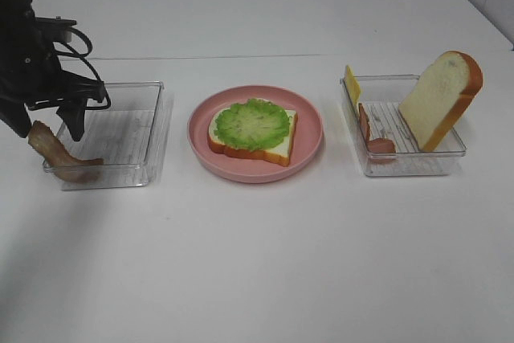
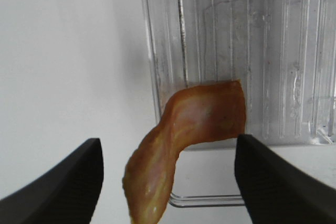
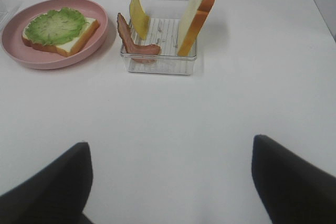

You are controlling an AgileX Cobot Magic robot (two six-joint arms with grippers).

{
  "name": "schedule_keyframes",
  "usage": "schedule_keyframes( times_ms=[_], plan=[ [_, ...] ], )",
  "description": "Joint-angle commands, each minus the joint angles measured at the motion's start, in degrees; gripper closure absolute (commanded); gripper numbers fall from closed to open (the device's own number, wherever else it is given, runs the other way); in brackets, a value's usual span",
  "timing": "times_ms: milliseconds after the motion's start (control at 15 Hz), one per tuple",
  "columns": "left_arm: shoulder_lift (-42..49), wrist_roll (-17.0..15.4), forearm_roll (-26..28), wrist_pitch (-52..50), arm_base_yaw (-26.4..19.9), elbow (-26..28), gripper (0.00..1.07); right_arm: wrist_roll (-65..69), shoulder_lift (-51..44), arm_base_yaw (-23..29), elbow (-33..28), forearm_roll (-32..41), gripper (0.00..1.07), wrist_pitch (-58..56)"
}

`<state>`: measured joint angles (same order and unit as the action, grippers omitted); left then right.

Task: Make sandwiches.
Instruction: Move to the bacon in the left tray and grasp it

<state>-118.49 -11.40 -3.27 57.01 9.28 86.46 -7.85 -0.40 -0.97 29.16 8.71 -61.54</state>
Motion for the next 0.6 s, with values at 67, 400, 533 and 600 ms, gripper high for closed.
schedule_keyframes(
  times_ms=[67,400,533,600],
  plan=[
    [-0.1,-0.6,0.5,0.7,0.0,-0.1,0.41,-0.3,-0.7,-0.3,-0.2,-0.2,0.29,0.5],
    [-0.6,-0.6,0.3,2.1,0.0,-0.1,0.42,-0.3,-0.7,-0.3,-0.2,-0.2,0.29,0.5],
    [-1.4,-0.6,-0.3,2.2,0.0,-0.1,0.43,-0.3,-0.7,-0.3,-0.2,-0.2,0.29,0.5],
    [-1.4,-0.6,-0.5,2.1,0.0,-0.1,0.50,-0.3,-0.7,-0.3,-0.2,-0.2,0.29,0.5]
  ],
)
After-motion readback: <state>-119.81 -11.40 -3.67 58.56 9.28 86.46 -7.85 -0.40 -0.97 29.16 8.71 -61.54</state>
